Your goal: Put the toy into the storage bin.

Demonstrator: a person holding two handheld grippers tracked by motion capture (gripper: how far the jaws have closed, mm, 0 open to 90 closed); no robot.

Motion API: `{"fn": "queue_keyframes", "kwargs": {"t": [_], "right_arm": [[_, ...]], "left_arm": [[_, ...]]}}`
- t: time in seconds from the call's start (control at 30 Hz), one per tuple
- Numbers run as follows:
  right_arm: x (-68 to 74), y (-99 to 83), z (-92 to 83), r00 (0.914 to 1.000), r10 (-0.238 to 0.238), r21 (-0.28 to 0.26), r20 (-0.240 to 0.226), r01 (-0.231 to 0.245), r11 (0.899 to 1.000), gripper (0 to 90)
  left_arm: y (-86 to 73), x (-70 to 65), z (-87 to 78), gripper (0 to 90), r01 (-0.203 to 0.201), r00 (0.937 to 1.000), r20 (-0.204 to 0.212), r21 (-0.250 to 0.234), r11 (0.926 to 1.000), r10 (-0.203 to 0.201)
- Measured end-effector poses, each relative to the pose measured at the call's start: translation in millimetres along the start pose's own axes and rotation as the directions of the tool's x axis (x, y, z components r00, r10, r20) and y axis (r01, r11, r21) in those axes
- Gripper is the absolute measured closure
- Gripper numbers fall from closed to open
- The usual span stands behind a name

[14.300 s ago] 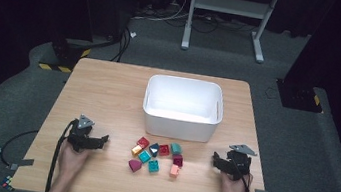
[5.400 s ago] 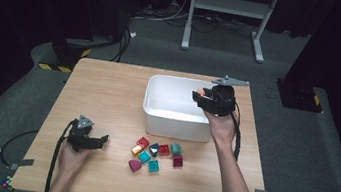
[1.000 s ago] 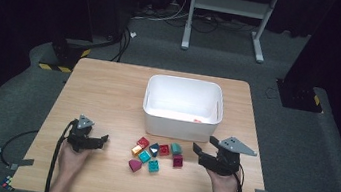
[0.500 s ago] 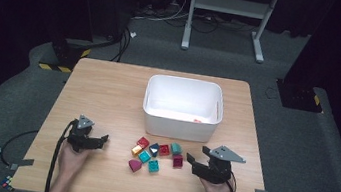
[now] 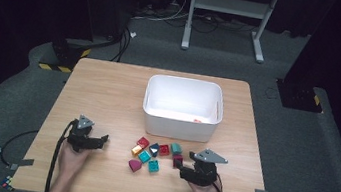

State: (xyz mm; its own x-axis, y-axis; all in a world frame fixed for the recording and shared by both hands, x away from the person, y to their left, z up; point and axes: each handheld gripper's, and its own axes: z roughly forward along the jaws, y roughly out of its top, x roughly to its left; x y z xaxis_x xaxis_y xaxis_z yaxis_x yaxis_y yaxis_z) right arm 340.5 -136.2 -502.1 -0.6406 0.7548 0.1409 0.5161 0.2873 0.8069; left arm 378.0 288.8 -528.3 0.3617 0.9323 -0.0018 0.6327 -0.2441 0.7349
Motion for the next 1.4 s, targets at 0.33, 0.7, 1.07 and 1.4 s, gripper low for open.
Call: {"fn": "queue_keyframes", "kwargs": {"t": [0.33, 0.7, 1.07, 1.4], "right_arm": [[4.7, -1.1, 14.9, 1.0, -0.003, 0.042, 0.008, 0.002, 0.999, 36.7], [7.4, -3.5, 29.8, 0.9995, 0.004, 0.084, 0.03, -0.006, 0.996, 40.6], [11.6, -4.4, 34.2, 0.997, -0.039, 0.101, 0.067, 0.032, 0.994, 50.3], [11.3, -6.8, 29.2, 0.995, -0.057, 0.105, 0.081, 0.049, 0.993, 58.2]], "left_arm": [[0.0, 0.0, 0.0, 16.4, 0.0, 1.0, 0.0, 0.0, 1.0, 0.0], [0.0, 0.1, 0.0, 16.4, 0.001, 1.0, 0.001, -0.001, 1.0, -0.001], [0.0, 0.0, 0.0, 16.2, 0.0, 1.0, 0.003, 0.0, 1.0, 0.0], [0.0, 0.0, 0.1, 16.1, -0.001, 1.0, 0.004, 0.0, 1.0, 0.001]]}}
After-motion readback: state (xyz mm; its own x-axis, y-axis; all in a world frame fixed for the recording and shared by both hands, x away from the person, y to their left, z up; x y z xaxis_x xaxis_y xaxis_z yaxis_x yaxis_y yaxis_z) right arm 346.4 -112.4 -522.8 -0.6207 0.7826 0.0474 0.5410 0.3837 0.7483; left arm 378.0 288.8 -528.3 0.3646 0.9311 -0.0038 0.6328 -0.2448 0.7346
